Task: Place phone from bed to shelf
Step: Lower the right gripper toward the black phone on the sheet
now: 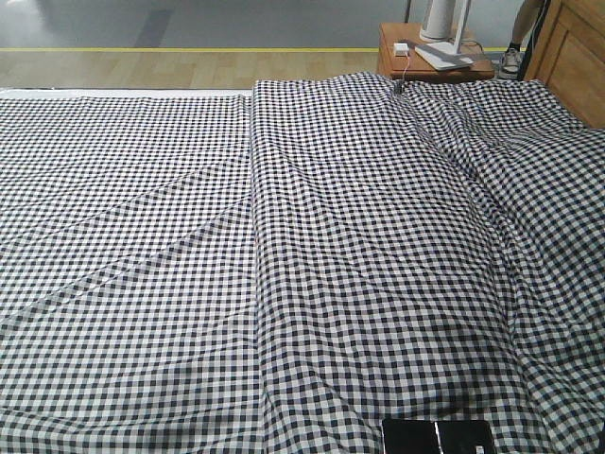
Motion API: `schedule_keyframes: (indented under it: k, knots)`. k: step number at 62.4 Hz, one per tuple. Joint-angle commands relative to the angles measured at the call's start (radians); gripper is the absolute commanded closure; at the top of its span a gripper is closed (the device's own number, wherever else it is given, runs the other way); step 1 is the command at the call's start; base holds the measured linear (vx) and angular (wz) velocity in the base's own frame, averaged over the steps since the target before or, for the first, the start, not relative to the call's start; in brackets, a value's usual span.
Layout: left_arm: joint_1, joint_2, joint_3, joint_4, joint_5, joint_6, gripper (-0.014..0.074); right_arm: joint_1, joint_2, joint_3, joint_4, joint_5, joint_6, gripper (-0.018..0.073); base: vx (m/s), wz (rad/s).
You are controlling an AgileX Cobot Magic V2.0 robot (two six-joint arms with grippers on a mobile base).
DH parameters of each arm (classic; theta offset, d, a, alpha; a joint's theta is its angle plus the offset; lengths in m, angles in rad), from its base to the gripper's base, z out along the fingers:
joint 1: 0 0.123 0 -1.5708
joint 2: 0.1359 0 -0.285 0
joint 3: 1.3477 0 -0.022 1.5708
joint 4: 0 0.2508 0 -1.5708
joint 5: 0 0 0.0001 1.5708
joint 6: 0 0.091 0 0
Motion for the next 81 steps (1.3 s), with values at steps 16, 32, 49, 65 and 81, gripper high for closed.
schedule_keyframes:
  k: [16,32,49,65,81]
  knots:
    - [0.001,-0.006,0.002,-0.010,-0.073,-0.004,0.0596,-0.253,0.257,-0.034,0.520,0.091,-0.543,-0.0046,0.00,0.00]
    - [0.001,-0.006,0.002,-0.010,-0.073,-0.004,0.0596,-0.284,0.550,-0.034,0.624,0.187,-0.708,-0.0035,0.00,0.00]
    - [0.001,-0.006,0.002,-0.010,-0.073,-0.004,0.0596,-0.284,0.800,-0.034,0.625,0.188,-0.818,-0.0035,0.00,0.00]
    - [0.001,-0.006,0.002,-0.010,-0.073,-0.004,0.0596,-0.284,0.999,-0.034,0.728,0.209,-0.994,-0.0035,0.00,0.00]
    - [0.001,-0.006,0.002,-0.010,-0.073,-0.004,0.0596,-0.284,1.145,-0.047,0.756,0.217,-1.102,-0.0032,0.00,0.00]
